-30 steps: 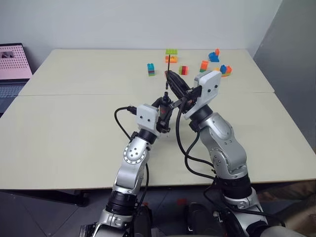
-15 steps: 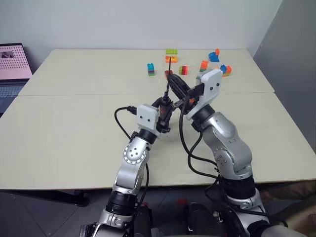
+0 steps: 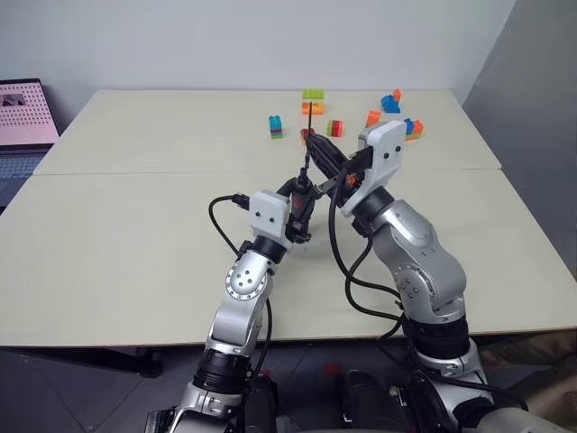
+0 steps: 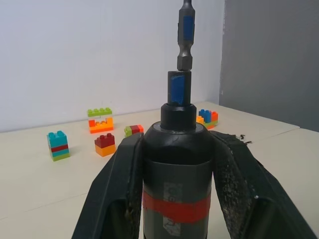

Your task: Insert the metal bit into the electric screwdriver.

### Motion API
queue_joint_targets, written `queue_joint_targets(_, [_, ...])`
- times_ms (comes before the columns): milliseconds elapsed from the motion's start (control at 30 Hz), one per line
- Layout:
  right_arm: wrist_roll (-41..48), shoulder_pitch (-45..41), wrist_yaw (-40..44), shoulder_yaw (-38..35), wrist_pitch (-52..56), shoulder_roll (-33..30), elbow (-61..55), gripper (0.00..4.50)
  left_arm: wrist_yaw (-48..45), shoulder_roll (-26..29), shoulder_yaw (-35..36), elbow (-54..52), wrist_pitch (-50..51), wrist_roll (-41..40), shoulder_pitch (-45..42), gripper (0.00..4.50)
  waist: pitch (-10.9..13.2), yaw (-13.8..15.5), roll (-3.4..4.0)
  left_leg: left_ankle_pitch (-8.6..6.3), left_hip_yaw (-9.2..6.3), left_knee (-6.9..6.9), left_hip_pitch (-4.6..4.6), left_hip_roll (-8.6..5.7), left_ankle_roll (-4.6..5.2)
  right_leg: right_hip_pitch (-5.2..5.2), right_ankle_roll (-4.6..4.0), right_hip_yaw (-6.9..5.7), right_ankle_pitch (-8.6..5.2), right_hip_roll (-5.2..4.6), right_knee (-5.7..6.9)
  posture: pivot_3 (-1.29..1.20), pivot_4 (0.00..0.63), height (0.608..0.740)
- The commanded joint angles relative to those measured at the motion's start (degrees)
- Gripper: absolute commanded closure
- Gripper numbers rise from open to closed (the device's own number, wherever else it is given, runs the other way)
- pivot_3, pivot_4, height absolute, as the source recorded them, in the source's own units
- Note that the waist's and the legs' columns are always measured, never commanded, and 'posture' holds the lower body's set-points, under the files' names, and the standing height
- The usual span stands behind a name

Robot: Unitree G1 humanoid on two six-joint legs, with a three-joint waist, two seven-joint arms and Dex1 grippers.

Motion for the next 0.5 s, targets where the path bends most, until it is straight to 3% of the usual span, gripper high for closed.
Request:
queue_joint_targets(33, [1.0, -1.5, -0.1, 0.0, -0.9, 0.8, -3.2, 4.50, -0.1, 0.2, -0.3, 1.8, 1.4, 0.7, 1.7, 2.87, 0.0, 0.0, 0.00, 0.00, 0.00, 0.00, 0.00, 0.00, 0.00, 0.00, 0.00, 0.00, 0.00, 0.00, 0.00, 0.00, 0.150, 0.740])
queue_joint_targets(500, [-0.3, 0.0, 0.0, 1.8, -2.2, 0.9, -3.7, 4.50, -0.1, 0.2, -0.3, 1.8, 1.4, 0.7, 1.8, 2.87, 0.0, 0.0, 0.00, 0.00, 0.00, -0.02, 0.00, 0.00, 0.00, -0.01, -0.01, 0.00, 0.00, 0.00, 0.00, 0.00, 0.150, 0.740])
